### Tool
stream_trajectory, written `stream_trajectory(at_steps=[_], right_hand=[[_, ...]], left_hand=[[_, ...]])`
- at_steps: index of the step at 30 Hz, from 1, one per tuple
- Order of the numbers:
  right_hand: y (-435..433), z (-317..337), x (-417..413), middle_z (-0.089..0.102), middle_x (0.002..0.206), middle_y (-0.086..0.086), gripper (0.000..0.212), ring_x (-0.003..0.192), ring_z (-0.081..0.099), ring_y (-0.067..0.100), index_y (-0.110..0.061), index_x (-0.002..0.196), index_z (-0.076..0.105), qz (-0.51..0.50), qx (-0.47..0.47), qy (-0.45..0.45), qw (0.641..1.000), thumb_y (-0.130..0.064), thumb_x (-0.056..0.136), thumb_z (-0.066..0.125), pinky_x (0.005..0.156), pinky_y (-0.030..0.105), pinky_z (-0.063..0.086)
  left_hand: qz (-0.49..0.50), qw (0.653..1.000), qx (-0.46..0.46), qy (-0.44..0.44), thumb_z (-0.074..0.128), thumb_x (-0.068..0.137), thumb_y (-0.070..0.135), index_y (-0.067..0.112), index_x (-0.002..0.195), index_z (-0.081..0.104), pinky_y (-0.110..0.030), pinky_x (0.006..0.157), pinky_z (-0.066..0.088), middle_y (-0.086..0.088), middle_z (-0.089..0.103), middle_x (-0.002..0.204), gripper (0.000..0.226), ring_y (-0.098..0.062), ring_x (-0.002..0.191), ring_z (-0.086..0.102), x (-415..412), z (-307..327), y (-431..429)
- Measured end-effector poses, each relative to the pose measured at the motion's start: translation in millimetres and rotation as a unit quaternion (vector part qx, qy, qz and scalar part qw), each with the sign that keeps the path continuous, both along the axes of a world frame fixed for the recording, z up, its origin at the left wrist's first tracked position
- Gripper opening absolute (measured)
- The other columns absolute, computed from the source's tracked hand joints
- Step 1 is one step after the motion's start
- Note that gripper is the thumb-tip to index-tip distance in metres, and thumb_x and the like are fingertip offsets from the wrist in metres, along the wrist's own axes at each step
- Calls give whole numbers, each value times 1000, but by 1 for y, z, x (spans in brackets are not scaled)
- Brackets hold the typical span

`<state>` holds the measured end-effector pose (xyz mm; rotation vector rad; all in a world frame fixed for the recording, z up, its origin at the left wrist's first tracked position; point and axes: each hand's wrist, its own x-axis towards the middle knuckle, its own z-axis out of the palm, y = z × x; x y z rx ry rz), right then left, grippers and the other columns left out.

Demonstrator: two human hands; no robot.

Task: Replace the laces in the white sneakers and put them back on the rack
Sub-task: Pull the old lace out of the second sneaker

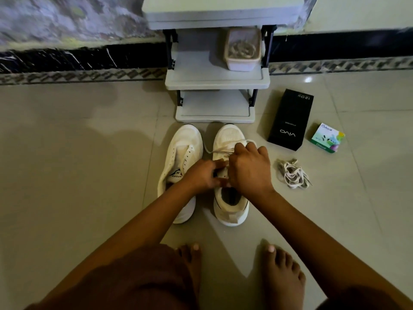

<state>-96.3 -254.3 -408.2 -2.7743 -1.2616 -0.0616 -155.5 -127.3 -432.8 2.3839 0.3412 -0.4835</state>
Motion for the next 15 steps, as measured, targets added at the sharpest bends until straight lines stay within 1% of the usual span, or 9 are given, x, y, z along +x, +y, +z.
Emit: stream_trajectory(at_steps=[2,5,6,7,8,9,11,13,15], right_hand=[[6,2,1,59,98,6,24,95,54,24,-13,96,71,-86,39,175,980,-31,83,64,80,33,38],[5,3,10,67,86,8,16,80,63,21,-9,91,71,-195,163,427,868,-22,86,64,69,26,48],[1,3,11,67,86,7,14,74,63,17,-9,93,71,-204,191,470,837,-20,87,64,65,20,49],[-2,6,8,66,87,4,13,69,61,11,-10,95,70,-195,196,494,824,-18,87,64,60,13,47],[-6,5,8,64,91,2,15,70,59,7,-14,99,70,-169,179,477,844,-18,86,65,59,11,45],[-10,1,7,61,99,2,23,79,59,9,-20,107,68,-128,126,416,892,-22,85,66,66,14,45],[-17,-9,4,55,116,3,40,103,53,20,-32,125,59,-47,8,247,968,-36,85,63,82,27,40],[-24,-15,3,56,115,4,42,104,51,25,-34,127,57,-8,-2,138,990,-39,85,63,80,31,37],[-29,-22,3,64,98,7,39,86,57,29,-29,114,68,21,21,72,997,-33,76,74,70,33,40]], left_hand=[[13,1000,-1,2,68,83,32,18,123,56,-25,75,41,-10,66,107,44,-26,98,61,0,0,-3],[29,1000,-5,5,71,79,40,21,126,55,-23,76,39,-6,65,109,53,-21,97,59,1,-1,-4],[25,1000,-2,4,71,79,41,22,127,54,-22,75,37,-5,65,107,54,-18,93,57,1,-1,-4],[21,1000,-1,3,71,79,40,22,126,55,-22,73,37,-5,65,104,53,-17,90,56,0,1,-5],[20,1000,-4,0,71,79,38,21,126,56,-23,74,39,-5,65,103,52,-17,91,57,0,1,-5],[18,1000,-7,-6,72,79,35,20,126,56,-25,76,42,-7,65,106,51,-21,95,59,-1,0,-4],[17,1000,-13,-19,72,79,32,17,125,58,-28,84,44,-10,65,114,51,-26,104,60,-2,-2,-4],[24,999,-29,-26,73,79,34,17,126,57,-24,84,42,-9,65,117,52,-24,107,59,-4,-3,-3],[31,998,-53,-32,74,78,36,18,127,57,-20,82,39,-5,65,118,55,-21,108,59,-4,-3,-4]])
